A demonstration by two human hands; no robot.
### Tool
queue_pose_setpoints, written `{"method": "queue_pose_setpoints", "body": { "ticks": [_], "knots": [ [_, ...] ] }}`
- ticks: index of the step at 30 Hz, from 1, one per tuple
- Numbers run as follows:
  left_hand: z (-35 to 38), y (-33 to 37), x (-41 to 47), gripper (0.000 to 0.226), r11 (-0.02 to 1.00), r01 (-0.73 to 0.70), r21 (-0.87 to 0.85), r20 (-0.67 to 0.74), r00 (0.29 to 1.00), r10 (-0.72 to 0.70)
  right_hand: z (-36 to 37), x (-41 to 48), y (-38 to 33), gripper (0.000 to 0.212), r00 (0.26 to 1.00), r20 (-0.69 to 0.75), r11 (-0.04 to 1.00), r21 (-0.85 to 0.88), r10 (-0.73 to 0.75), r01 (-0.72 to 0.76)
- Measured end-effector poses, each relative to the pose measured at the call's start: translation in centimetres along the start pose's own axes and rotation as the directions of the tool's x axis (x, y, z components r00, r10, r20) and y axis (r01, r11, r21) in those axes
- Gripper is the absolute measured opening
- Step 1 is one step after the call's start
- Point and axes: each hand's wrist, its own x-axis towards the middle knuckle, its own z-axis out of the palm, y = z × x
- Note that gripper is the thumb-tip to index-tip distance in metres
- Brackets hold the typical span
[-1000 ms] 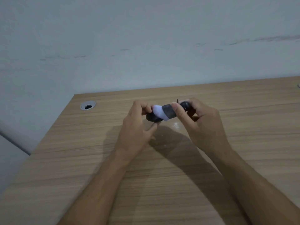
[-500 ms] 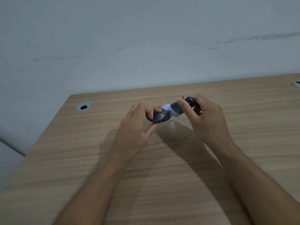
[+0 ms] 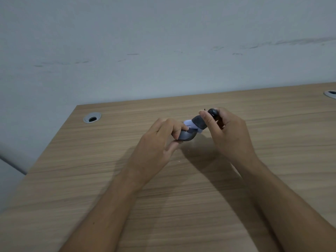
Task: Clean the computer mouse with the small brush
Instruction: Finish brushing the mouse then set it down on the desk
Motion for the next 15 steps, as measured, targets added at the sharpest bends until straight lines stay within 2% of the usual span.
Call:
{"method": "queue_pose_setpoints", "body": {
  "ticks": [4, 9, 12, 15],
  "knots": [
    [-0.2, -0.2, 0.1, 0.033, 1.000, 0.028, 0.008, -0.023, 0.999, -0.028, 0.2, -0.3, -1.1, 0.042, 0.999, 0.036, 0.993, 0.117, 0.025, -0.029],
    [-1.1, -1.3, -0.2, 0.039, 0.975, 0.195, -0.105, -0.068, 0.977, -0.203, 0.3, -0.3, -1.1, 0.043, 0.998, 0.047, 0.989, 0.142, 0.035, -0.041],
    [-1.0, -1.9, -0.3, 0.044, 0.917, 0.352, -0.188, -0.110, 0.920, -0.376, 0.3, -0.4, -0.3, 0.035, 0.998, 0.051, 0.994, 0.106, 0.023, -0.028],
    [-0.8, -2.9, -0.5, 0.052, 0.821, 0.525, -0.222, -0.159, 0.812, -0.562, 0.6, -0.7, -0.1, 0.022, 0.993, 0.098, 0.997, 0.034, -0.071, 0.068]
  ]
}}
